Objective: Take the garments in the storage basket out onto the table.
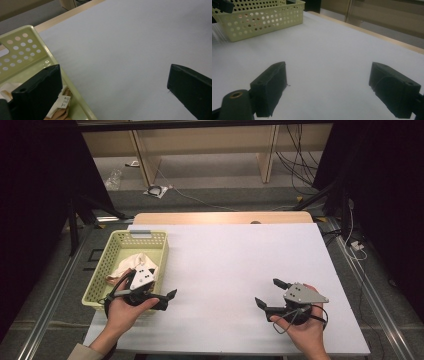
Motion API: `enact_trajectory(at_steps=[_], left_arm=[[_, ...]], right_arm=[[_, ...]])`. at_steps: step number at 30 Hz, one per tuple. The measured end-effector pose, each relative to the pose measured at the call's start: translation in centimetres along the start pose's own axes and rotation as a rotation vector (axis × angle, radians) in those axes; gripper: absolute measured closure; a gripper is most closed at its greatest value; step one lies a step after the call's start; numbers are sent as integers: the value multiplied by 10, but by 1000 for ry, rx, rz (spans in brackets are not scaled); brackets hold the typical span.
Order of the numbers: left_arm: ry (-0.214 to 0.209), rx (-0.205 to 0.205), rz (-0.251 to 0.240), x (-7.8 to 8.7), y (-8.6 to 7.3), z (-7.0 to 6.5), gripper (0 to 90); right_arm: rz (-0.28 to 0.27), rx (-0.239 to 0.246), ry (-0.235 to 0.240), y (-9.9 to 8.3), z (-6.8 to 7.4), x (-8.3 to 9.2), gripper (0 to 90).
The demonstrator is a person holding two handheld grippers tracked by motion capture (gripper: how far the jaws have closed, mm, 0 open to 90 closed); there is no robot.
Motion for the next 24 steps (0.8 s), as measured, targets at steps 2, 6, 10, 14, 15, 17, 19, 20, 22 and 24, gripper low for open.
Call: enact_trajectory(at_steps=[2,6,10,14,15,17,19,20,22,24], left_arm=[[0,-1,0,0,0,0,0],[0,5,3,0,-1,0,0],[0,8,3,0,0,0,0],[2,15,7,1,1,1,0],[2,15,7,1,1,1,0],[6,15,10,2,2,2,0],[10,19,21,3,3,4,0],[10,19,21,3,3,4,0],[12,25,27,3,4,6,0],[20,27,35,4,4,9,0]], right_arm=[[2,1,0,0,0,0,160],[-5,2,1,0,0,-1,160],[-2,1,0,0,0,-1,160],[5,5,-1,-1,0,-1,160],[5,4,-1,-1,0,-1,160],[6,5,-2,-1,0,-1,160],[5,10,-1,-1,1,-1,160],[5,10,-1,-1,1,-1,160],[2,11,0,0,1,-2,160],[3,10,-1,-1,1,-2,160]])
Point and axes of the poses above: each handheld gripper's, and its own axes: x roughly backward along the jaws, y roughly out of its top, z roughly to its left, the point moved 9 cm from there along -x, roughly forward along the jaws, and after that the axes turned 13 degrees about -z, right-handed, at the moved point
